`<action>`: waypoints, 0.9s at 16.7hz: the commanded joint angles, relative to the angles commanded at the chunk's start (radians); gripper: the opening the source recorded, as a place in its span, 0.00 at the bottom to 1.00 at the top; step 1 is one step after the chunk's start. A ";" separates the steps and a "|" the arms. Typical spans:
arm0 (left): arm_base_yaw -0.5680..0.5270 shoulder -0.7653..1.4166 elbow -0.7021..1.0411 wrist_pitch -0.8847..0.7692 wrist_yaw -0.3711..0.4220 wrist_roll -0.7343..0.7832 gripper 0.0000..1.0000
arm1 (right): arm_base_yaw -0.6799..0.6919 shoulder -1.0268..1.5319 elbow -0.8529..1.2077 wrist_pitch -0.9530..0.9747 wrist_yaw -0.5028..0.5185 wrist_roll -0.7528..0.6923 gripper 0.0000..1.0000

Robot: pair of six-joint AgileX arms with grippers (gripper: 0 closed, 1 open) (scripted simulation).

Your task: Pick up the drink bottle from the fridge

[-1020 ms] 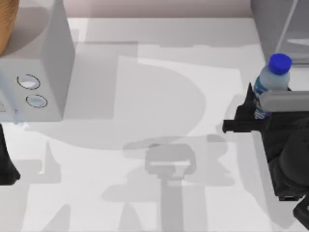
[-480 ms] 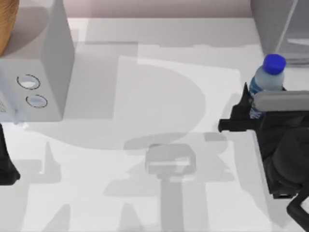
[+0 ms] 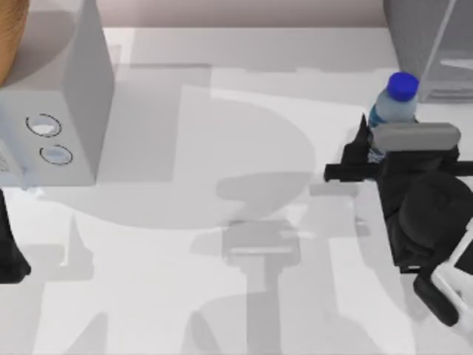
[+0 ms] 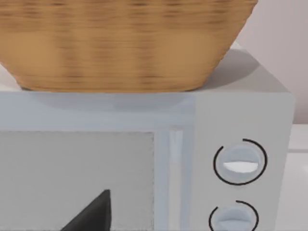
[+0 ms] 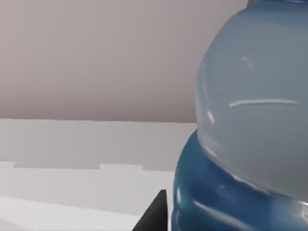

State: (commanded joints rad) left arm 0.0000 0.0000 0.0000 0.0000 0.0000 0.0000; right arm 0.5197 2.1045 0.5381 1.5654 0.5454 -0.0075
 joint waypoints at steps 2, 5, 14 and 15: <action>0.000 0.000 0.000 0.000 0.000 0.000 1.00 | -0.001 0.002 0.001 0.001 -0.001 0.000 0.00; 0.000 0.000 0.000 0.000 0.000 0.000 1.00 | -0.001 0.002 0.001 0.001 -0.001 0.000 0.08; 0.000 0.000 0.000 0.000 0.000 0.000 1.00 | -0.001 0.002 0.001 0.001 -0.001 0.000 0.75; 0.000 0.000 0.000 0.000 0.000 0.000 1.00 | -0.001 0.002 0.001 0.001 -0.001 0.000 0.83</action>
State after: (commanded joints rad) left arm 0.0000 0.0000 0.0000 0.0000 0.0000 0.0000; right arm 0.5189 2.1062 0.5396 1.5660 0.5445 -0.0075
